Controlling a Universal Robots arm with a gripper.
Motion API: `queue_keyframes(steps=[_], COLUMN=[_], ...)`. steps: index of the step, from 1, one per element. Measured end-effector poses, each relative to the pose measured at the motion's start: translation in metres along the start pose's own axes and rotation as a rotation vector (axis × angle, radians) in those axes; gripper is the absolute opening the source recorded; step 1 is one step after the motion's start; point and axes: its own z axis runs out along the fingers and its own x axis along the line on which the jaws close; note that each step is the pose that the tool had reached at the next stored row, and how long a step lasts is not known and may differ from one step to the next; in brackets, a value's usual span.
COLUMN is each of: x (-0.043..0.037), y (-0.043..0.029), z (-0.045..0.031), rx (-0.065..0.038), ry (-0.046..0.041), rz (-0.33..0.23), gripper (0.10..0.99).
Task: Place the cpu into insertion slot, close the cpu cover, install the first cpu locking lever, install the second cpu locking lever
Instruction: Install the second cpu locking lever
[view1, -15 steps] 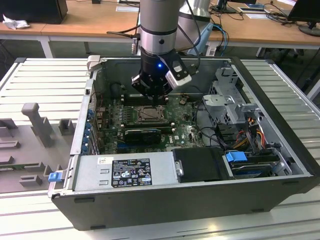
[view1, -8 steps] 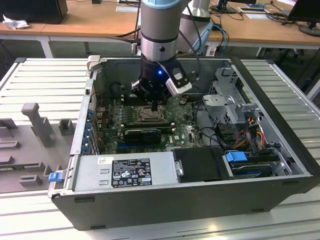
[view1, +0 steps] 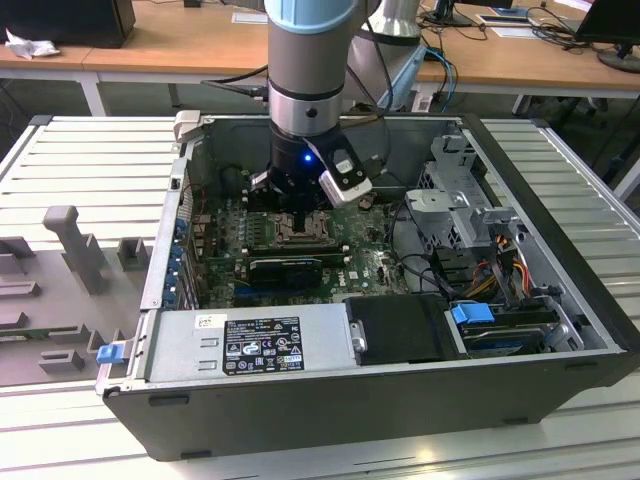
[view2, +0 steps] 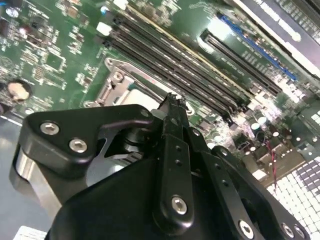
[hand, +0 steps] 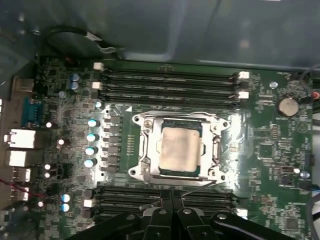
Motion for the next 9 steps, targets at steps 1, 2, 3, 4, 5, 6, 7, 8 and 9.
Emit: queue_keyframes(steps=[1, 2, 3, 4, 5, 6, 7, 8, 9], x=[0.0006, 0.0010, 0.0013, 0.0016, 0.0031, 0.0060, 0.0078, 0.0091, 0.0100], y=[-0.0003, -0.0006, -0.0008, -0.0010, -0.0014, -0.0018, -0.0033, -0.0049, -0.0065], z=[0.0018, 0.0050, 0.0071, 0.0090, 0.0135, 0.0156, 0.0161, 0.0160, 0.0160], rx=[0.000, -0.001, -0.001, -0.001, -0.001, -0.004, -0.018, -0.030, -0.038], ry=[0.0015, 0.0018, 0.0018, 0.0019, 0.0018, 0.0019, 0.0011, 0.0004, -0.0001], rz=[0.000, 0.000, 0.000, 0.000, 0.000, 0.000, 0.000, 0.000, 0.000], gripper=[0.106, 0.106, 0.106, 0.106, 0.106, 0.106, 0.106, 0.106, 0.106])
